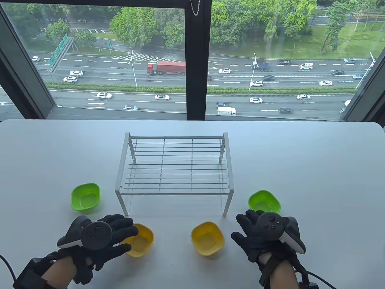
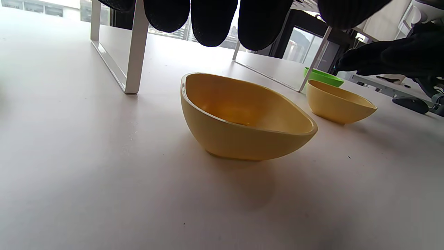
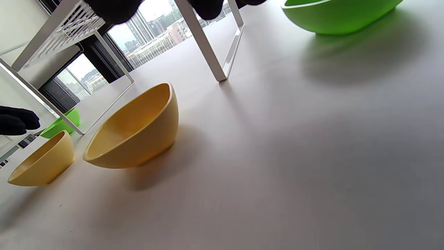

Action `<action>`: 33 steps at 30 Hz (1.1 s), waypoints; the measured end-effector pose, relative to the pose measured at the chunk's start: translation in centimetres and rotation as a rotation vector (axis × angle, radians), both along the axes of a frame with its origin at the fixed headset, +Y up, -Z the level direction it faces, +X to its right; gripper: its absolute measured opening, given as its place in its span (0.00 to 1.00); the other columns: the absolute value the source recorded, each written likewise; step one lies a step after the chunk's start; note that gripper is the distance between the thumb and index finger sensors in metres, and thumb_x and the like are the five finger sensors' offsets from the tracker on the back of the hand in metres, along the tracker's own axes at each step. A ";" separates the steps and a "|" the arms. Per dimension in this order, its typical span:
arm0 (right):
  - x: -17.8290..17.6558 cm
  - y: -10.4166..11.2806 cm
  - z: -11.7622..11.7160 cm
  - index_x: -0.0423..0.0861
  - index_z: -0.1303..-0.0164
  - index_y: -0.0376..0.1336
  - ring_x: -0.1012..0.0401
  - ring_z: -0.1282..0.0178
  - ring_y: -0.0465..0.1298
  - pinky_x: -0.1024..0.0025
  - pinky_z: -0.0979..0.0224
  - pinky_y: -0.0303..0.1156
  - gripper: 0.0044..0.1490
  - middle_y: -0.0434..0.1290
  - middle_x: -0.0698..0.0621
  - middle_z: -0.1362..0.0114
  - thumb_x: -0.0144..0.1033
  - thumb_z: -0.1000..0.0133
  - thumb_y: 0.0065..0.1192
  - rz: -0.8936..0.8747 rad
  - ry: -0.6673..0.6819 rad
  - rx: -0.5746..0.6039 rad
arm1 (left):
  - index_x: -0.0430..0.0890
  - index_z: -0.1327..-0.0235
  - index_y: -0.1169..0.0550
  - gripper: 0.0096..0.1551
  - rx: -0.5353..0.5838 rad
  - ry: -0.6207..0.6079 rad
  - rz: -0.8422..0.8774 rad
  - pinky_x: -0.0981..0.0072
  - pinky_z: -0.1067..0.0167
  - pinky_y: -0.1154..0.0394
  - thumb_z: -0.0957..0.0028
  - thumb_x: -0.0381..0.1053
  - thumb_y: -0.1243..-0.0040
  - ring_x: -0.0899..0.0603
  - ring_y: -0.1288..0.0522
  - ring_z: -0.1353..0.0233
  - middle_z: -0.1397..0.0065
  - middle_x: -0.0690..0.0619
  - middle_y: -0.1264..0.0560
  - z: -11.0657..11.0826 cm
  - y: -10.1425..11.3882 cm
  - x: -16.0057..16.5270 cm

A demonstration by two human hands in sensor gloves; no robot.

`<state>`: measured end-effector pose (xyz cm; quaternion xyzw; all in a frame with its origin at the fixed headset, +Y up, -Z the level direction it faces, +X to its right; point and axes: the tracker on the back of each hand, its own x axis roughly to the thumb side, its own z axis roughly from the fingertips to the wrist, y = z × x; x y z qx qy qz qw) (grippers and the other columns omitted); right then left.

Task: Flip small dish upside down onto kitchen shelf

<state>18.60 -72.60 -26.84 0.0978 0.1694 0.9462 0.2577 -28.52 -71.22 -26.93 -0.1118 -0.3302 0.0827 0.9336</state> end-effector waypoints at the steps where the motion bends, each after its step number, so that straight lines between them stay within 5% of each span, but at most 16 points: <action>1: 0.0 0.0 0.0 0.50 0.16 0.47 0.39 0.15 0.36 0.29 0.24 0.31 0.50 0.41 0.40 0.11 0.65 0.42 0.54 -0.002 0.000 0.003 | 0.53 0.27 0.27 0.40 -0.008 -0.008 -0.007 0.33 0.23 0.41 0.53 0.68 0.47 0.32 0.41 0.18 0.16 0.49 0.35 0.0 -0.2 0.1; 10: 0.3 0.3 0.5 0.49 0.17 0.48 0.39 0.15 0.36 0.29 0.24 0.31 0.49 0.42 0.40 0.12 0.65 0.43 0.54 -0.027 -0.009 0.029 | 0.55 0.24 0.31 0.45 -0.129 -0.025 -0.119 0.30 0.22 0.47 0.56 0.71 0.44 0.32 0.49 0.15 0.12 0.50 0.42 -0.3 -2.4 0.8; 21: 0.8 0.7 0.5 0.49 0.17 0.48 0.39 0.15 0.36 0.29 0.24 0.31 0.49 0.42 0.40 0.12 0.65 0.43 0.53 -0.086 -0.013 0.046 | 0.56 0.25 0.31 0.40 -0.108 -0.022 -0.259 0.30 0.22 0.48 0.54 0.65 0.40 0.30 0.51 0.16 0.13 0.50 0.45 -0.2 -4.4 1.9; 33: 1.2 0.8 0.6 0.49 0.17 0.48 0.39 0.15 0.36 0.29 0.24 0.31 0.49 0.43 0.39 0.12 0.65 0.43 0.53 -0.130 -0.013 0.060 | 0.59 0.47 0.17 0.23 0.097 -0.001 -0.170 0.34 0.25 0.36 0.56 0.58 0.31 0.30 0.33 0.21 0.26 0.56 0.22 -0.1 -2.8 2.3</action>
